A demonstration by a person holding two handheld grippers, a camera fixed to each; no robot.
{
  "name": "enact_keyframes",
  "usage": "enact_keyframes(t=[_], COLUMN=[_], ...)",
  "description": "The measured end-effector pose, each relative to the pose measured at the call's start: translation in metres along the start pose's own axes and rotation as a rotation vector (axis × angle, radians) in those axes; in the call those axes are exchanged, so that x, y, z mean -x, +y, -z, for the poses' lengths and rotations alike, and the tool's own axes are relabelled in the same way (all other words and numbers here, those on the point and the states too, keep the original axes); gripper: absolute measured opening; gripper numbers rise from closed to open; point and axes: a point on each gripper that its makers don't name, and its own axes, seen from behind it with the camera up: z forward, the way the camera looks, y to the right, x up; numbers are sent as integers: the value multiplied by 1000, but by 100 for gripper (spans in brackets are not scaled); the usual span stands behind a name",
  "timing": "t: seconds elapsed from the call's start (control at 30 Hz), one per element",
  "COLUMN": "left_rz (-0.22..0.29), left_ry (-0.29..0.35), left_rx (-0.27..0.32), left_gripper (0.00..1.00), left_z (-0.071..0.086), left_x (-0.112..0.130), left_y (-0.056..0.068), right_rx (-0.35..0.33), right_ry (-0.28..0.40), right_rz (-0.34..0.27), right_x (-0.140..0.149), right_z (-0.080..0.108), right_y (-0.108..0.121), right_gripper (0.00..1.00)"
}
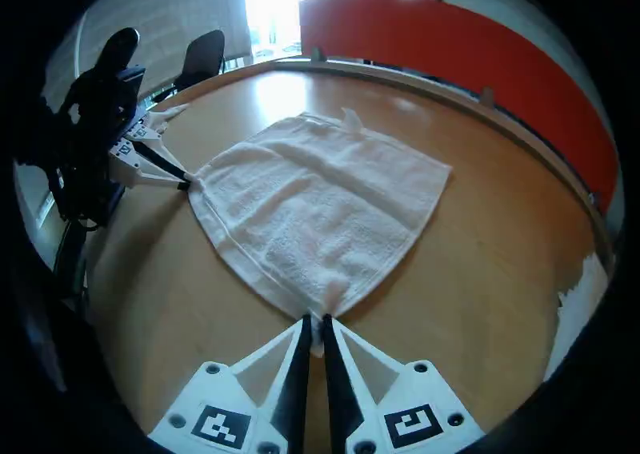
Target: Fold towel
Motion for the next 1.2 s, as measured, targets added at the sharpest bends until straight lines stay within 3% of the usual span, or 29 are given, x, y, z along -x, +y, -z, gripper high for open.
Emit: enact_keyframes(t=[0.5, 1.2], left_rz=[41, 115], left_ry=[2, 32], left_rx=[7, 5], left_gripper=[9, 9], left_z=[9, 54], left_x=[-11, -48], left_y=[1, 4], right_rx=[12, 42], right_ry=[26, 124], right_rz=[1, 15], right_x=[-16, -72], right_z=[12, 64], right_y=[1, -2], right_gripper=[11, 10])
